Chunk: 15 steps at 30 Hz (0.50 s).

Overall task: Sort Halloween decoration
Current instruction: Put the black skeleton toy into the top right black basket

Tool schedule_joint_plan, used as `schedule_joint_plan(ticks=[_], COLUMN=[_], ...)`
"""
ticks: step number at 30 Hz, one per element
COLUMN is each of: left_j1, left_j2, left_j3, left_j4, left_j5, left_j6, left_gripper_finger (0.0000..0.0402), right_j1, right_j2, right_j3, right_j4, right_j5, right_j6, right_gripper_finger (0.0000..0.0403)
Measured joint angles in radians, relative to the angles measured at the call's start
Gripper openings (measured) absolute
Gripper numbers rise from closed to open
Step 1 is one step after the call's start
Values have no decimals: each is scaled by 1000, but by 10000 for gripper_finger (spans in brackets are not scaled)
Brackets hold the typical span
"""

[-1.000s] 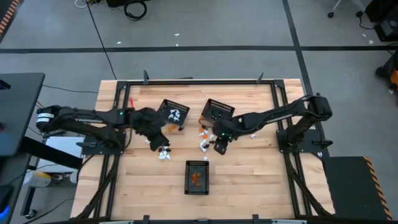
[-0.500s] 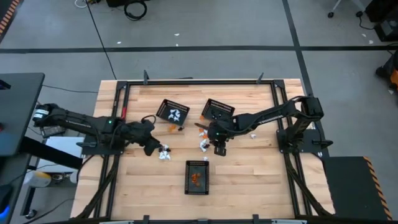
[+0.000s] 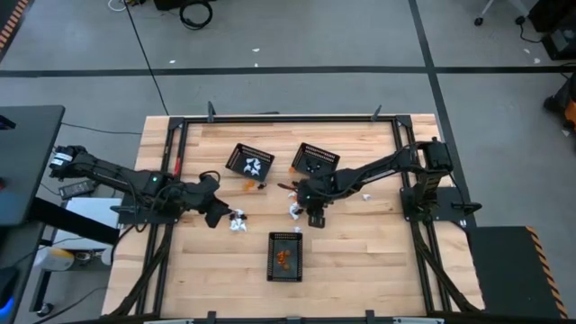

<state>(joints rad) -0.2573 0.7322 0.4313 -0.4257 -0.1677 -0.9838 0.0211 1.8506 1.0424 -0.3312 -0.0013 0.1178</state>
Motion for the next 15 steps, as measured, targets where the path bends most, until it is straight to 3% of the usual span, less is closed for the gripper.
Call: schedule_joint_plan(ticks=[7,15], left_j1=[0,0], left_j2=[0,0], left_j3=[0,0], left_j4=[4,4], left_j5=[-1,-1], left_j6=[-21,-27], left_gripper_finger=[142,142], right_j1=[11,12], right_j2=[22,23], right_j3=[4,3], right_j4=[6,7], right_j5=[20,23], right_j6=[-1,2], right_gripper_finger=[154,88])
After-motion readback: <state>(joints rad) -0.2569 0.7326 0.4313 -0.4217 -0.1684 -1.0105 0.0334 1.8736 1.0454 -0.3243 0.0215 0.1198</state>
